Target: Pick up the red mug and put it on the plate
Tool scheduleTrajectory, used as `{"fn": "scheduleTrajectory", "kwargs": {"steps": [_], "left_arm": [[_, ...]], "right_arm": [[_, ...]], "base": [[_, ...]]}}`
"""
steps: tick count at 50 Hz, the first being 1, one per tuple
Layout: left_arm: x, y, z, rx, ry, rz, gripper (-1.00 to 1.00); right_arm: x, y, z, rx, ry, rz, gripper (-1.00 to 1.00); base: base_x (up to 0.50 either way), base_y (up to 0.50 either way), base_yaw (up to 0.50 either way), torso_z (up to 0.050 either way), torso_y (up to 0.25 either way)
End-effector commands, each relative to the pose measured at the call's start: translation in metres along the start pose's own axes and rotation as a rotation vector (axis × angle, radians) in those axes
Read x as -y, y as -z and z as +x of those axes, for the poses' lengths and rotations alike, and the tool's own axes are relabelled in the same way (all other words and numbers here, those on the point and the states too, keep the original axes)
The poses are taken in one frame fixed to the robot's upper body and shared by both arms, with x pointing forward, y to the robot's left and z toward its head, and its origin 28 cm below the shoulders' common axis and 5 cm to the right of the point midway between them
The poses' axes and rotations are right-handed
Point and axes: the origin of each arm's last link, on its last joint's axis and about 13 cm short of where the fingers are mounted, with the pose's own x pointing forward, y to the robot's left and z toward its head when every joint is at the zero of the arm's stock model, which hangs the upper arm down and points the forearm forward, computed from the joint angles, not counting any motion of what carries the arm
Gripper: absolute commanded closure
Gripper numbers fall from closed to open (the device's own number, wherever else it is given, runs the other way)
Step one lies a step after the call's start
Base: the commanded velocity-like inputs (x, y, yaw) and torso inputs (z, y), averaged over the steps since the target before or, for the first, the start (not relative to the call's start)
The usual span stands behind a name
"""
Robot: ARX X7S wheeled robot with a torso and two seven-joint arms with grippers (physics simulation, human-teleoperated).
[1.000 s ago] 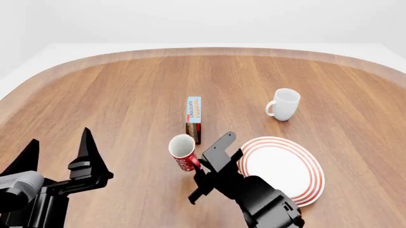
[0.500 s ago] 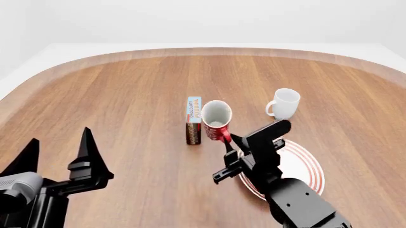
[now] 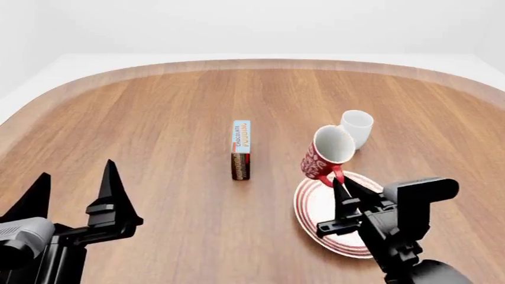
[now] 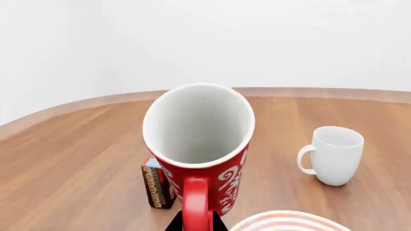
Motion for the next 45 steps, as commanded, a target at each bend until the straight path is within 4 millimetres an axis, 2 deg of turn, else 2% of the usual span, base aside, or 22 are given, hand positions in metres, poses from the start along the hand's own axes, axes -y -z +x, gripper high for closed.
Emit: {"fn": "scheduleTrajectory", "kwargs": {"steps": [1,8,15,26,36,45], "left_arm": [[0.000,0.000,0.000,0.000,0.001,0.000,-1.00],[0.001,0.001,0.000,-0.002,0.003,0.001,-1.00],[0.002,0.000,0.000,-0.002,0.008,0.001,-1.00],[0.001,-0.002,0.000,0.003,0.007,-0.007,-1.00],[0.001,-0.004,-0.001,0.008,0.009,-0.010,-1.00],[0.001,-0.004,-0.001,0.009,0.013,-0.010,-1.00]], "right_arm": [[0.006,-0.005,-0.033,-0.030,0.058,0.026,1.00],[0.008,-0.010,-0.049,-0.047,0.090,0.014,1.00],[0.010,-0.017,-0.055,-0.065,0.119,-0.008,1.00],[0.025,-0.003,-0.044,-0.156,0.175,-0.012,1.00],[0.040,0.002,-0.035,-0.236,0.232,-0.050,1.00],[0.045,0.004,-0.022,-0.266,0.237,-0.046,1.00]], "base": [[0.00,0.00,0.00,0.000,0.000],[0.00,0.00,0.00,0.000,0.000],[0.00,0.00,0.00,0.000,0.001],[0.00,0.00,0.00,0.000,0.000],[0.00,0.00,0.00,0.000,0.000],[0.00,0.00,0.00,0.000,0.000]]}}
